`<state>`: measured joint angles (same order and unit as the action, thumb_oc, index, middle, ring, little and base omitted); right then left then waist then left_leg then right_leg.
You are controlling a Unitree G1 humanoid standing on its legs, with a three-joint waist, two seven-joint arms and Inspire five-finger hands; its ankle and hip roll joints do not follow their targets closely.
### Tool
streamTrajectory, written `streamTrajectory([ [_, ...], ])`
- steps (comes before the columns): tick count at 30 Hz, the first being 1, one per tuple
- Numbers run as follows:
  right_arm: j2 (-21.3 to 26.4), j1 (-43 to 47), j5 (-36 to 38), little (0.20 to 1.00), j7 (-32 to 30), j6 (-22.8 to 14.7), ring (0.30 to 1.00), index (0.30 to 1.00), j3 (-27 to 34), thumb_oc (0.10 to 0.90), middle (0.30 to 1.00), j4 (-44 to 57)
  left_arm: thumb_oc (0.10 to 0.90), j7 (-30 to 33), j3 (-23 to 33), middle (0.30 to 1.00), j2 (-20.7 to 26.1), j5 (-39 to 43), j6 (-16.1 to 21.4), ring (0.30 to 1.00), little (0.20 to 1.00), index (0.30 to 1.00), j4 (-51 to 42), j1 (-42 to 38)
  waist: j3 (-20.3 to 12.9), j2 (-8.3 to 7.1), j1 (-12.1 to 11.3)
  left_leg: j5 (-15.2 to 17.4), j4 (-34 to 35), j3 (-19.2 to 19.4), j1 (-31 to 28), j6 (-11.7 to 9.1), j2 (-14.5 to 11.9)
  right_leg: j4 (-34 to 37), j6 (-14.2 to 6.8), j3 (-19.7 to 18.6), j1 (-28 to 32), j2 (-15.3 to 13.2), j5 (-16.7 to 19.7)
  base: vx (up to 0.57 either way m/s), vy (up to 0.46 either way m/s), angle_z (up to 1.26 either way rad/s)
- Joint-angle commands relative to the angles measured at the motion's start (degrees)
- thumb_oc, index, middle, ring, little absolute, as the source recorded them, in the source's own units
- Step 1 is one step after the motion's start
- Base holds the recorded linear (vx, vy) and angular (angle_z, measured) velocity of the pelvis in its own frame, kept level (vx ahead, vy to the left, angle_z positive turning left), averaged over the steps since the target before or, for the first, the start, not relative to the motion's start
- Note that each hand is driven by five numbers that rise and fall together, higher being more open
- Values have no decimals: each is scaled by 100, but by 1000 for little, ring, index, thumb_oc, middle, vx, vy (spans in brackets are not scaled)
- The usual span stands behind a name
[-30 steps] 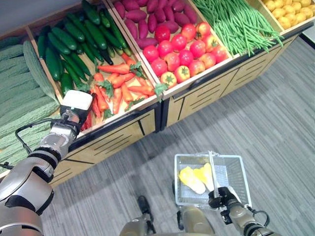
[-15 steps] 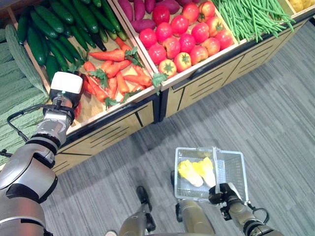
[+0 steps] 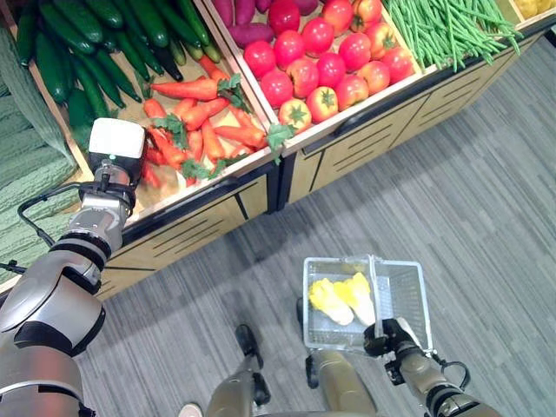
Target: Get the vegetables into the basket
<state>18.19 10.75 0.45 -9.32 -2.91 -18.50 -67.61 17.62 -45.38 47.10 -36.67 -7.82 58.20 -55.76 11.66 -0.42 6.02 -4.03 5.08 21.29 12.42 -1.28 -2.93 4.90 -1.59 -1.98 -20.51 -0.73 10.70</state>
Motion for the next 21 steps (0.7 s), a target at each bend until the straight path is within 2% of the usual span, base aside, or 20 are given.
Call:
streamTrajectory([
  [1,143,-519,-64,300,-37,203,300,300,-327,400,300,-359,400,-91,181,300,-15,67,-63,300,300,300,384,-400,-80,-32,-35,85,-8,-317,141,-154,-87,10,-539,340,-14,-324,-215,0,0,0],
  [14,117,-522,-39,300,-53,192,300,300,-300,400,300,-375,400,83,418,300,-47,290,-29,300,300,300,-21,-245,-86,-68,-89,65,-8,-411,199,-146,-75,10,-514,408,-23,-331,-235,0,0,0],
  [16,103,-545,-27,300,-62,185,300,300,-282,400,300,-349,400,259,636,300,-31,580,4,300,300,300,-230,-177,-90,-75,-109,62,-8,-421,188,-143,-76,10,-508,425,-7,-338,-245,0,0,0],
  [17,81,-570,-22,300,-70,193,300,300,-243,400,300,-359,400,404,930,300,-29,844,63,300,300,300,-598,-1,-97,-80,-135,77,-8,-438,149,-140,-73,10,-501,450,47,-347,-273,0,0,0],
  [18,85,-571,-22,300,-70,194,300,300,-248,400,300,-359,400,402,942,300,-25,842,60,300,300,300,-609,12,-95,-76,-129,78,-8,-439,143,-140,-73,10,-501,451,52,-347,-274,0,0,0],
  [21,54,-636,-23,300,-66,198,300,300,-163,400,300,-322,400,649,1473,300,26,1109,141,300,300,300,-1330,451,-111,-83,-181,124,-8,-467,20,-129,-74,10,-477,469,173,-350,-324,11,5,3],
])
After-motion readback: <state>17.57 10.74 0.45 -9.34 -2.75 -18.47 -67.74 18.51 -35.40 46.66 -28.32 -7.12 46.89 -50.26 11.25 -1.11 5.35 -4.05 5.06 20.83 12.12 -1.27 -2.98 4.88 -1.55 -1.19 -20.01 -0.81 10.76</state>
